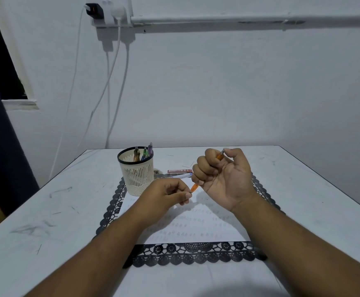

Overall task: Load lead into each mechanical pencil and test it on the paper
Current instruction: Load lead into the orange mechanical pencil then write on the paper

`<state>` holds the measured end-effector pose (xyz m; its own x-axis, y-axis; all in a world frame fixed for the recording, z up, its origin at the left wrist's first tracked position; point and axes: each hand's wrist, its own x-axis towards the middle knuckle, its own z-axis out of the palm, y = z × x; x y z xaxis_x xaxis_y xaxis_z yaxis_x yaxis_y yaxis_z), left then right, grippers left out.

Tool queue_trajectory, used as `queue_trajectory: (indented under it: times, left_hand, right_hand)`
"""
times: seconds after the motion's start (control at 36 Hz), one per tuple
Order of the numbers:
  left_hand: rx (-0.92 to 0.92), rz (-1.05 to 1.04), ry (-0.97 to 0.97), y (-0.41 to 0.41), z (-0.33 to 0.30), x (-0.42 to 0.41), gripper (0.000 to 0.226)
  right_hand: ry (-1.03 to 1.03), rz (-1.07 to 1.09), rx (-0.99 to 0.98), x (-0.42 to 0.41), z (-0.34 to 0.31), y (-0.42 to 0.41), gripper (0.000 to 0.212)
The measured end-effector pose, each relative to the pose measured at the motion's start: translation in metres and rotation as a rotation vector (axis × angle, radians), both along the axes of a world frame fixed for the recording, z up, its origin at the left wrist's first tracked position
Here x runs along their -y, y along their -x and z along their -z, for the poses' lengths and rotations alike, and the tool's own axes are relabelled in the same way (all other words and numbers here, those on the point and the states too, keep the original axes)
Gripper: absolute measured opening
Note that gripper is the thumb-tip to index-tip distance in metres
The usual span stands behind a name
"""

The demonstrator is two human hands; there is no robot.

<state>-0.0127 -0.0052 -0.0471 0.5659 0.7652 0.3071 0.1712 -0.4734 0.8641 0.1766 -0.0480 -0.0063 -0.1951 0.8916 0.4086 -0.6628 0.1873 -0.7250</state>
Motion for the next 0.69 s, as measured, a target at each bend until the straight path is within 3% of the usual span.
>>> queue_trajectory:
  times: [0.69]
  left_hand:
    - [-0.010, 0.023, 0.005, 0.0003, -0.0017, 0.0008, 0.010]
  right_hand:
    - [-0.005, -0.035, 0.003, -0.0012, 0.0010, -0.0016, 0.036]
